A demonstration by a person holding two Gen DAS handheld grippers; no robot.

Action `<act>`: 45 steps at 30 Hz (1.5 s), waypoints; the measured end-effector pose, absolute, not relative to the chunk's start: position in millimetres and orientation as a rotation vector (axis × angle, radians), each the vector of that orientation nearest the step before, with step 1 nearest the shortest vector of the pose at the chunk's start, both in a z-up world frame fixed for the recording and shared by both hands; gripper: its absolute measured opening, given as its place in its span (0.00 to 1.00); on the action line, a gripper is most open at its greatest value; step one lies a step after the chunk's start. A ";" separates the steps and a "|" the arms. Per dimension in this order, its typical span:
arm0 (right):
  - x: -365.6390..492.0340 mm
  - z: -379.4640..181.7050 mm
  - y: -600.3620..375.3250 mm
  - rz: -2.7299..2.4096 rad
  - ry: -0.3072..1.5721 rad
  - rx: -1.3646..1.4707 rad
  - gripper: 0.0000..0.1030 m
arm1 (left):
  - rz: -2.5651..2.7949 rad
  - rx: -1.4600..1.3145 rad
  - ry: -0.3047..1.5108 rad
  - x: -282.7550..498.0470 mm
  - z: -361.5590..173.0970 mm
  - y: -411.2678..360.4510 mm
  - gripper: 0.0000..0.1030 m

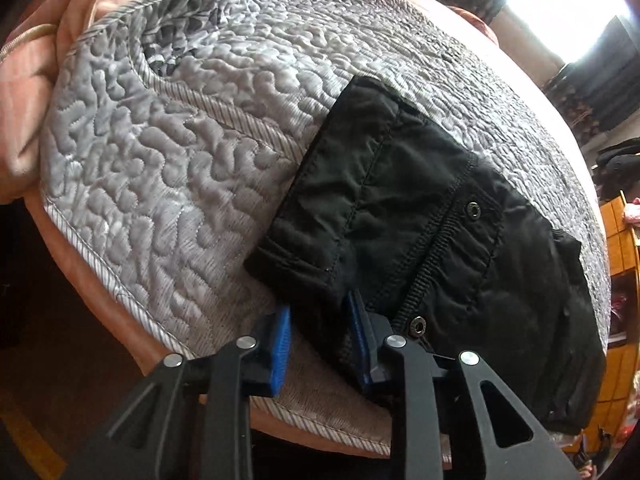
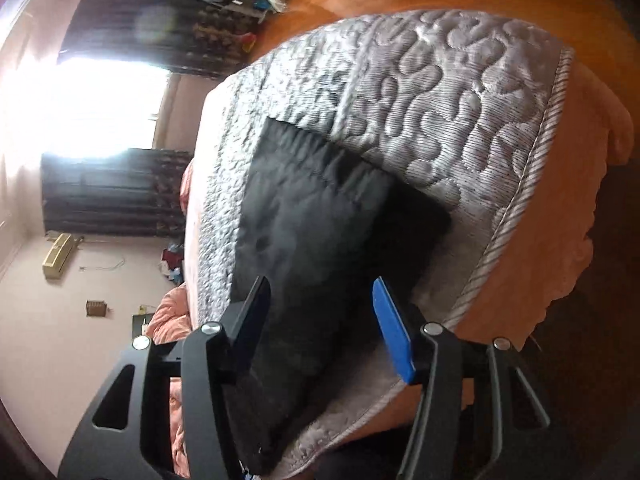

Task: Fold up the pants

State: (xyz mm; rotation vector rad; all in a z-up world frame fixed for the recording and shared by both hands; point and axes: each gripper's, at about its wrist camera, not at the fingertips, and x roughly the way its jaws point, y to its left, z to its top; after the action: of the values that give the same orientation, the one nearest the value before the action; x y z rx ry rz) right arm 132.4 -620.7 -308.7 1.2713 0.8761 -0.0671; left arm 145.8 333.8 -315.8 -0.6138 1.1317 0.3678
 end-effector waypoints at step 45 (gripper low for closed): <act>102.1 -320.3 -656.7 -0.123 0.790 1.295 0.55 | 0.353 -0.453 0.905 116.5 -247.0 303.0 0.86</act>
State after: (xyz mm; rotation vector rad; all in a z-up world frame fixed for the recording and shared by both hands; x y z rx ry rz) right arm 102.1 -656.7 -320.3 1.2951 0.7899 -0.1226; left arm 116.5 303.0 -247.0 -0.4527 0.9047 0.3530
